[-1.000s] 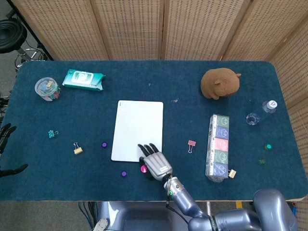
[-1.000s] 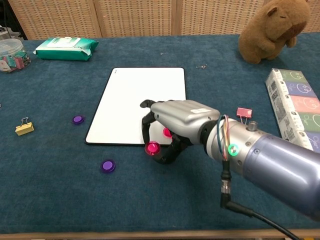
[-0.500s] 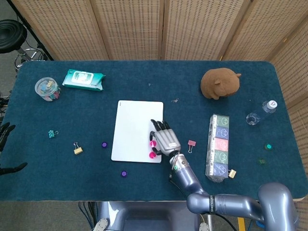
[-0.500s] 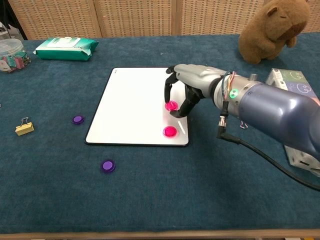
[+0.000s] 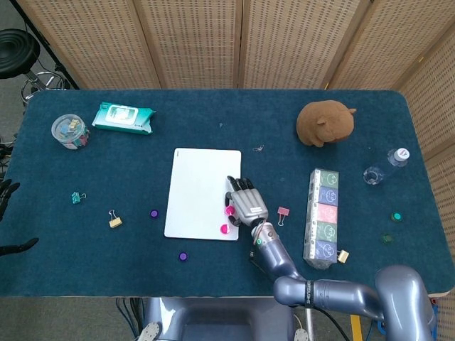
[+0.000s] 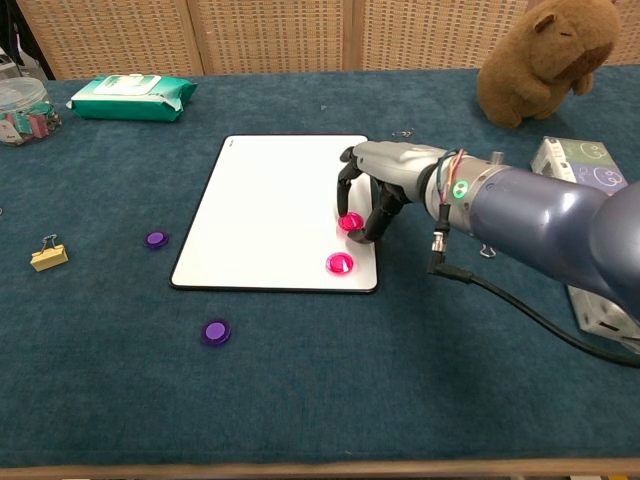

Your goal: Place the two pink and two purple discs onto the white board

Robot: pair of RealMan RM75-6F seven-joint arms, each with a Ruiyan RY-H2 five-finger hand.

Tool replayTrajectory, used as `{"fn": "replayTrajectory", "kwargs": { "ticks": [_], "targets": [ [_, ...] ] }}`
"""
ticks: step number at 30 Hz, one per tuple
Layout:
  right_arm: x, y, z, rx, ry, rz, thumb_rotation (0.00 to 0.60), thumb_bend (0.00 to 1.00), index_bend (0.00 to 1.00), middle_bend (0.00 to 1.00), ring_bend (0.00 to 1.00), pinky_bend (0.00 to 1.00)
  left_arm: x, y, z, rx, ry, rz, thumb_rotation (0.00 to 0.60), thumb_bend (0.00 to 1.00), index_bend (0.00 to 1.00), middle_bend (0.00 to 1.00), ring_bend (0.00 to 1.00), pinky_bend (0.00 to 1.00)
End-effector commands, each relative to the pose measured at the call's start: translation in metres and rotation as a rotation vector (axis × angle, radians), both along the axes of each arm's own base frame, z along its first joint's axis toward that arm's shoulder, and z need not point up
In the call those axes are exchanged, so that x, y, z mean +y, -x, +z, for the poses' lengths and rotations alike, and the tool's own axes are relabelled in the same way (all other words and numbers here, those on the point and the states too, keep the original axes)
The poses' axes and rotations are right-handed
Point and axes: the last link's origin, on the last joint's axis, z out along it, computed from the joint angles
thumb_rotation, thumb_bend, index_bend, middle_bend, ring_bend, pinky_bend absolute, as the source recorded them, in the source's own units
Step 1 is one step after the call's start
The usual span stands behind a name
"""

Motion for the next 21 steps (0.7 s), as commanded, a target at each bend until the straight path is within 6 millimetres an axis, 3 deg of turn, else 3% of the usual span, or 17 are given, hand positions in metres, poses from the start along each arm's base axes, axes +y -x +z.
{"fn": "replayTrajectory", "kwargs": {
  "ticks": [1, 13, 17, 21],
  "targets": [
    [0.000, 0.000, 0.001, 0.007, -0.007, 0.000, 0.600, 0.37, 0.44, 0.00, 0.00, 0.00, 0.000, 0.000, 0.000, -0.001, 0.000, -0.001, 0.600, 0.00, 0.00, 0.00, 0.00, 0.00],
    [0.007, -0.007, 0.022, -0.016, 0.017, 0.021, 0.600, 0.35, 0.39, 0.00, 0.00, 0.00, -0.002, -0.002, 0.000, 0.000, 0.003, -0.013, 0.600, 0.00, 0.00, 0.00, 0.00, 0.00],
    [0.016, 0.001, 0.048, -0.012, 0.060, 0.068, 0.600, 0.35, 0.39, 0.00, 0.00, 0.00, -0.001, -0.002, -0.002, 0.002, 0.012, -0.020, 0.600, 0.00, 0.00, 0.00, 0.00, 0.00],
    [0.030, 0.026, 0.082, 0.019, 0.118, 0.112, 0.600, 0.35, 0.39, 0.00, 0.00, 0.00, 0.002, -0.005, -0.009, 0.010, 0.047, -0.046, 0.600, 0.00, 0.00, 0.00, 0.00, 0.00]
  ]
}}
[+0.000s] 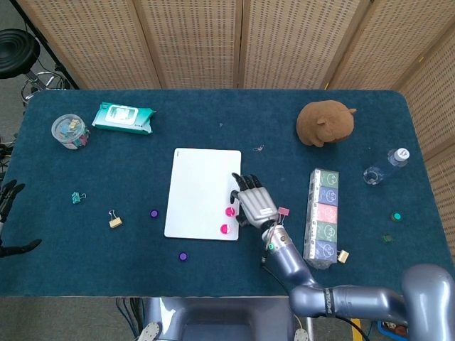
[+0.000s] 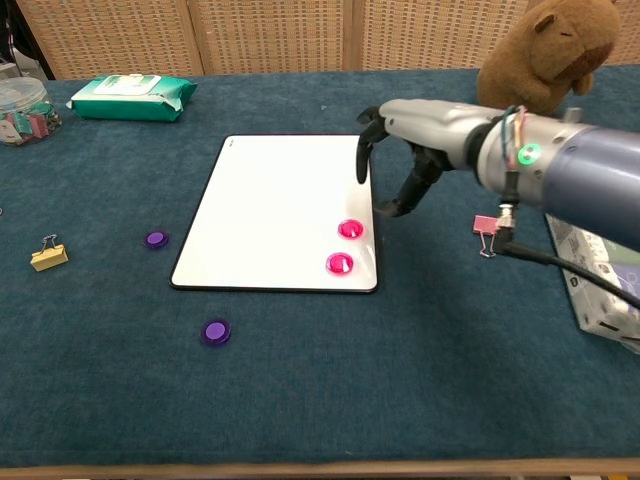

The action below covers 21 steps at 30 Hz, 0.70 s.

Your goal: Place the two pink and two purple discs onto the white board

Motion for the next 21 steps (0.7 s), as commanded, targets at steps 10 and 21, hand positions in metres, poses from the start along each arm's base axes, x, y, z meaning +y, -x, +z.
{"fn": "replayTrajectory", "kwargs": {
  "ticks": [10, 21],
  "targets": [
    [0.066, 0.132, 0.116, 0.137, 0.224, 0.034, 0.600, 0.28, 0.31, 0.00, 0.00, 0.00, 0.000, -0.029, -0.038, 0.016, 0.149, -0.208, 0.600, 0.00, 0.00, 0.00, 0.00, 0.00],
    [0.138, 0.200, 0.169, 0.058, 0.335, -0.151, 0.600, 0.18, 0.26, 0.00, 0.00, 0.00, 0.012, -0.075, -0.086, 0.115, 0.363, -0.367, 0.600, 0.02, 0.04, 0.00, 0.00, 0.00]
  ]
}}
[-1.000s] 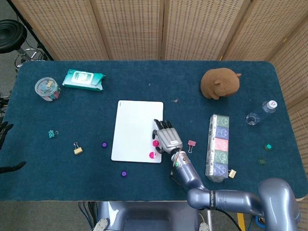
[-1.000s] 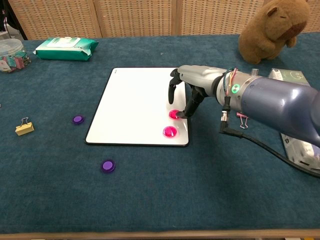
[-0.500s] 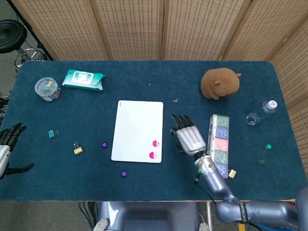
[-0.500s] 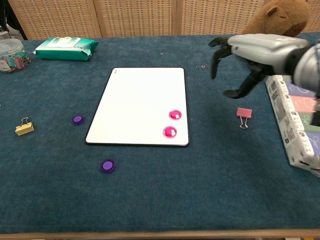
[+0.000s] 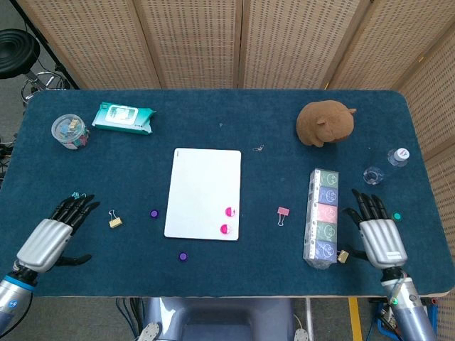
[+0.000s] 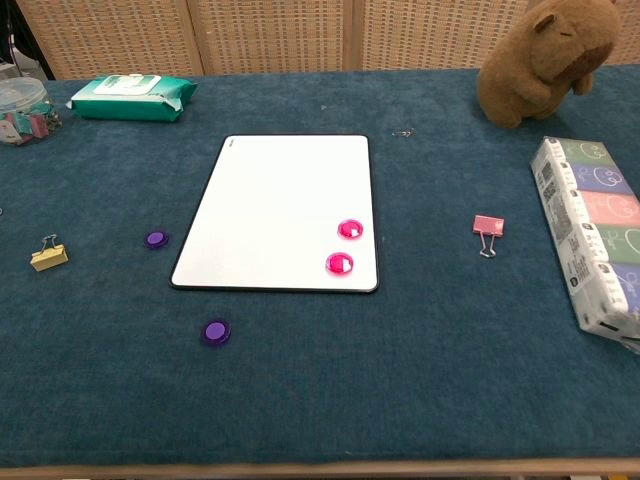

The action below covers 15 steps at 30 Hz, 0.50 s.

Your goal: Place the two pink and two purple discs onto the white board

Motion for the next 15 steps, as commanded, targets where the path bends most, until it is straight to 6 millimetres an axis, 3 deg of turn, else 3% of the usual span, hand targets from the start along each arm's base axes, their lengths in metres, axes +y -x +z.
{"fn": "replayTrajectory", "kwargs": {
  "ticks": [1, 5, 15],
  "targets": [
    [0.021, 0.014, 0.015, -0.039, 0.019, -0.037, 0.600, 0.18, 0.26, 0.00, 0.00, 0.00, 0.007, -0.025, -0.023, 0.047, 0.097, -0.064, 0.600, 0.05, 0.08, 0.00, 0.00, 0.00],
    [0.030, 0.021, 0.026, -0.062, 0.049, -0.044, 0.600, 0.18, 0.26, 0.00, 0.00, 0.00, 0.013, -0.046, -0.039, 0.071, 0.157, -0.103, 0.600, 0.12, 0.21, 0.00, 0.00, 0.00],
    [0.033, 0.035, 0.038, -0.092, 0.071, -0.075, 0.600, 0.18, 0.26, 0.00, 0.00, 0.00, 0.020, -0.086, -0.070, 0.125, 0.193, -0.153, 0.600, 0.20, 0.31, 0.00, 0.00, 0.00]
  ]
}}
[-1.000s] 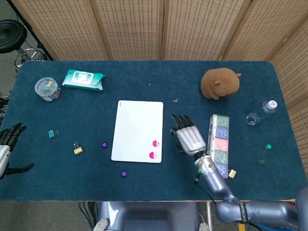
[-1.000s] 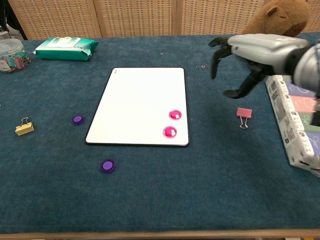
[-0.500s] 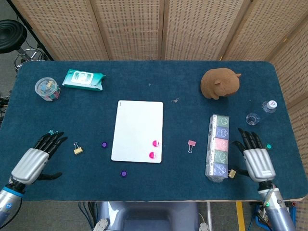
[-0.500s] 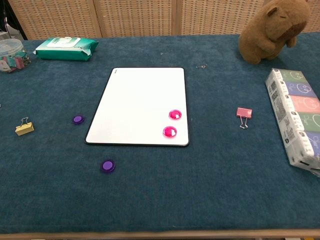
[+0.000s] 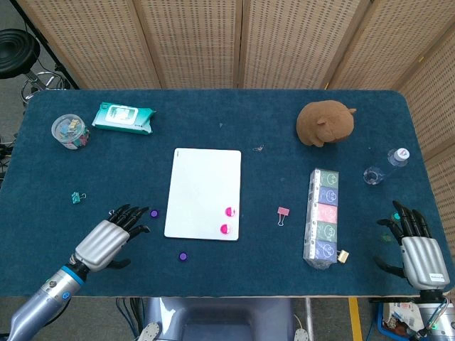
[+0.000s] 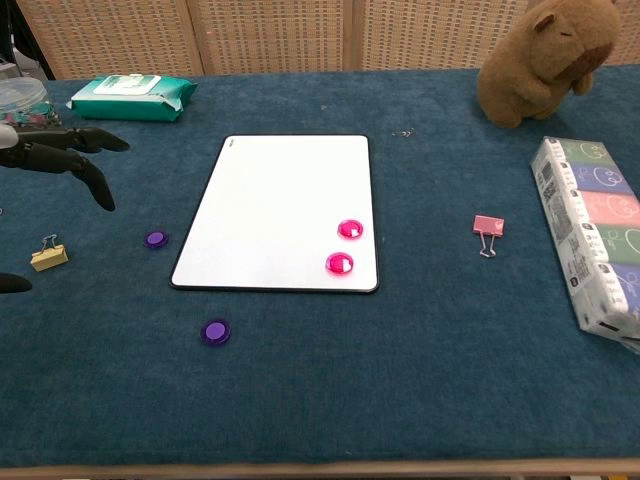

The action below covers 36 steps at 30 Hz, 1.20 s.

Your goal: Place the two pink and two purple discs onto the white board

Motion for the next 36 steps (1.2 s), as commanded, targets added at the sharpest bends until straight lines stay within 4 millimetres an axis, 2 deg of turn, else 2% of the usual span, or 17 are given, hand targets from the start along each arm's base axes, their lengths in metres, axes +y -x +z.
{"fn": "replayTrajectory", "kwargs": {
  "ticks": [1, 6, 9, 15, 36],
  "targets": [
    [-0.002, 0.004, 0.003, -0.007, 0.002, -0.011, 0.600, 0.18, 0.26, 0.00, 0.00, 0.00, 0.004, -0.023, -0.019, 0.006, 0.024, -0.029, 0.600, 0.20, 0.31, 0.00, 0.00, 0.00],
    [-0.003, 0.007, 0.005, -0.014, -0.001, -0.018, 0.600, 0.18, 0.27, 0.00, 0.00, 0.00, 0.004, -0.035, -0.041, 0.024, 0.035, -0.044, 0.600, 0.22, 0.33, 0.00, 0.00, 0.00],
    [-0.003, 0.008, 0.003, -0.018, -0.015, -0.023, 0.600, 0.18, 0.27, 0.00, 0.00, 0.00, 0.002, -0.038, -0.066, 0.026, 0.083, -0.034, 0.600, 0.22, 0.34, 0.00, 0.00, 0.00],
    [-0.004, 0.008, 0.000, -0.018, -0.027, -0.024, 0.600, 0.18, 0.28, 0.00, 0.00, 0.00, 0.006, -0.040, -0.087, 0.040, 0.115, -0.035, 0.600, 0.23, 0.36, 0.00, 0.00, 0.00],
    [-0.005, 0.010, 0.001, -0.025, -0.024, -0.037, 0.600, 0.18, 0.29, 0.00, 0.00, 0.00, 0.015, -0.047, -0.117, 0.073, 0.142, -0.059, 0.600, 0.24, 0.41, 0.00, 0.00, 0.00]
  ]
}}
